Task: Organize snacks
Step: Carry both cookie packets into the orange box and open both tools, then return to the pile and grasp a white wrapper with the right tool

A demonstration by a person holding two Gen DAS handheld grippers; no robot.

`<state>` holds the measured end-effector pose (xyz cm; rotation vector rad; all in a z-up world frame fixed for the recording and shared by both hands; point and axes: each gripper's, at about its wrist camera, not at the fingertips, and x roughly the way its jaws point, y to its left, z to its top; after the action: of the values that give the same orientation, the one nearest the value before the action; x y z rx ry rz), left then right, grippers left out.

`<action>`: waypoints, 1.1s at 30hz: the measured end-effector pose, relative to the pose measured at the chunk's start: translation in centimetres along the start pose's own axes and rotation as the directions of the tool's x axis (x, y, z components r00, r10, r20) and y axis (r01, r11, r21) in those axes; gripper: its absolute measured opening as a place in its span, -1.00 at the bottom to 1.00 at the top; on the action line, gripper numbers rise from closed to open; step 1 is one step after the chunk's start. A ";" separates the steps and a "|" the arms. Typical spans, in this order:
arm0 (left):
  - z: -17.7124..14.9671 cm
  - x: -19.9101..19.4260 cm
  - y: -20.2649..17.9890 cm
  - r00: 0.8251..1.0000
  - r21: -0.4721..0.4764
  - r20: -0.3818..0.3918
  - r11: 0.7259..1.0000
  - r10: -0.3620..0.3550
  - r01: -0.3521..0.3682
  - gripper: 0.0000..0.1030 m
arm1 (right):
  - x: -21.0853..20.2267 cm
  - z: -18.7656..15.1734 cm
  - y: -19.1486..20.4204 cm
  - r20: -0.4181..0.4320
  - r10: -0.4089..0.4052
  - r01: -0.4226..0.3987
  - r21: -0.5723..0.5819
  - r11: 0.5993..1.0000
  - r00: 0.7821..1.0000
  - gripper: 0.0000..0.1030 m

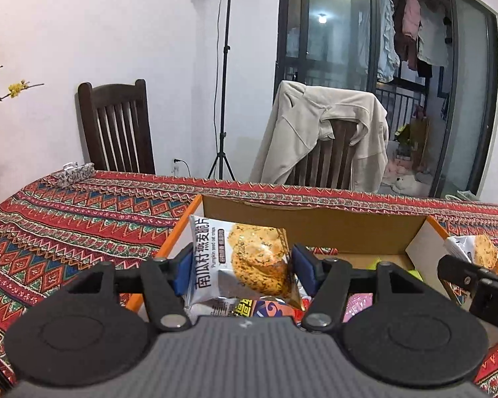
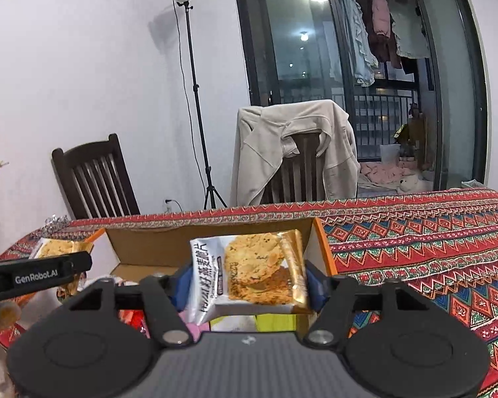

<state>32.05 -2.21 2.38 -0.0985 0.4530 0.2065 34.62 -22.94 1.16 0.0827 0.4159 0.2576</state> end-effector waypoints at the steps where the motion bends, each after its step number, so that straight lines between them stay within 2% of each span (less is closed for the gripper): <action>1: 0.1 0.0 0.1 1.000 -0.015 -0.004 1.000 0.001 -0.001 0.44 | 0.0 -0.1 -0.1 -0.002 -0.007 0.007 0.003 1.000 1.000 0.54; 2: 0.1 -0.1 0.3 1.000 -0.030 0.001 1.000 -0.004 0.004 0.69 | -0.1 -0.2 -0.1 -0.002 -0.008 0.008 0.010 1.000 1.000 0.77; 4: 0.2 -0.5 0.8 0.999 -0.066 0.033 0.998 -0.004 0.006 1.00 | -0.4 -0.3 -0.4 0.003 0.000 -0.001 0.030 1.000 1.000 1.00; 6: 0.4 -0.9 1.2 0.998 -0.085 0.057 0.996 0.014 -0.009 1.00 | -0.6 -0.4 -0.7 -0.005 0.002 -0.002 0.047 0.999 1.000 1.00; 13: 0.5 -0.7 1.0 0.999 -0.084 0.039 0.996 0.012 -0.009 1.00 | -0.1 -0.7 -0.7 -0.029 -0.007 0.009 0.051 0.999 1.000 1.00; 19: 0.5 -0.8 1.2 1.000 -0.093 0.020 0.995 -0.022 0.024 1.00 | -0.7 -0.3 -0.8 -0.021 0.002 -0.001 0.062 0.998 1.000 1.00; 23: 1.2 -1.7 1.3 1.000 -0.104 0.026 0.995 -0.003 0.006 1.00 | -1.4 0.1 -0.7 -0.013 0.014 -0.013 0.077 0.997 1.000 1.00; 26: 1.6 -2.8 1.8 1.000 -0.096 0.019 0.995 0.010 -0.008 1.00 | -2.0 0.2 -0.6 -0.004 -0.004 0.005 0.085 0.996 1.000 1.00; 29: 1.1 -4.7 3.1 1.000 -0.097 0.016 0.995 0.018 -0.016 1.00 | -2.8 0.5 0.3 0.022 -0.056 0.055 0.047 0.997 0.998 1.00; 33: 0.6 -6.4 4.4 1.000 -0.100 0.002 0.995 0.029 -0.029 1.00 | -5.2 1.3 1.5 0.059 -0.059 0.055 0.058 0.997 0.997 1.00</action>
<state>25.70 1.05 5.59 -0.1893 0.4405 0.2577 30.21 -22.85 4.54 0.1337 0.3650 0.1867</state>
